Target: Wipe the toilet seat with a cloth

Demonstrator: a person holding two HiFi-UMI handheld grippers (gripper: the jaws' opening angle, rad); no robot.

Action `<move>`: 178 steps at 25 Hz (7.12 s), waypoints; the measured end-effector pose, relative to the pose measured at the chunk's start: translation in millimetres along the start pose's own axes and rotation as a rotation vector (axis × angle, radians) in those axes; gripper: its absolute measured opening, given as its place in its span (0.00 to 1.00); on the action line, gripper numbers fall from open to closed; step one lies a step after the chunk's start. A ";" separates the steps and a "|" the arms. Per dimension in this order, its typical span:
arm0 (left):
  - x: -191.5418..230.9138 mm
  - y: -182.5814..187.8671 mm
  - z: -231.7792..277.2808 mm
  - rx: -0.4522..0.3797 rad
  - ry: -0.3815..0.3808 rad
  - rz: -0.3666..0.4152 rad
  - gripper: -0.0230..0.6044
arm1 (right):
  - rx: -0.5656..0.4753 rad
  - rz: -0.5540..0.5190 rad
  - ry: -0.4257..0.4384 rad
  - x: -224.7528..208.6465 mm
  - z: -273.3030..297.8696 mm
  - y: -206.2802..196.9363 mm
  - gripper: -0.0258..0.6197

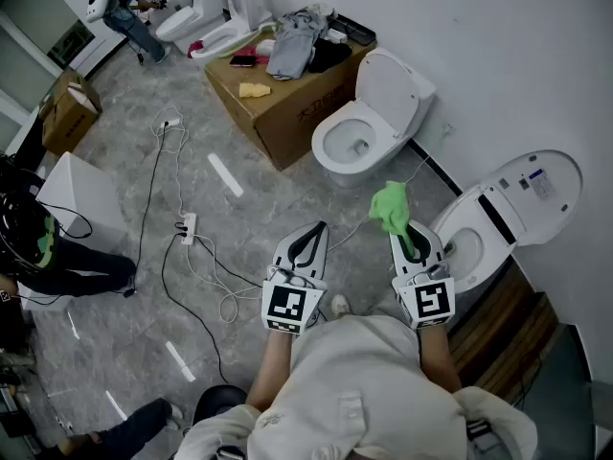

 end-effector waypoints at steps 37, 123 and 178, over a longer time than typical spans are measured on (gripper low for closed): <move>154.2 25.8 193.0 0.065 0.172 -0.020 0.06 | 0.015 -0.076 0.182 -102.0 263.6 -11.5 0.11; 311.1 -391.7 543.2 0.445 -0.157 -0.347 0.06 | 0.810 -0.121 -0.020 -189.9 520.7 -520.0 0.11; 290.0 -477.4 492.2 0.547 -0.236 -0.461 0.06 | 1.073 -0.229 0.225 -81.7 493.4 -631.4 0.11</move>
Point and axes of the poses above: the fingertips, and each gripper's own axes: z forward along the fingers, x to its left, y out of its top, the point moved 9 cm from there along -z, backward along the fingers, and after that the axes turned 11 degrees about -y, right-handed, at the moved point
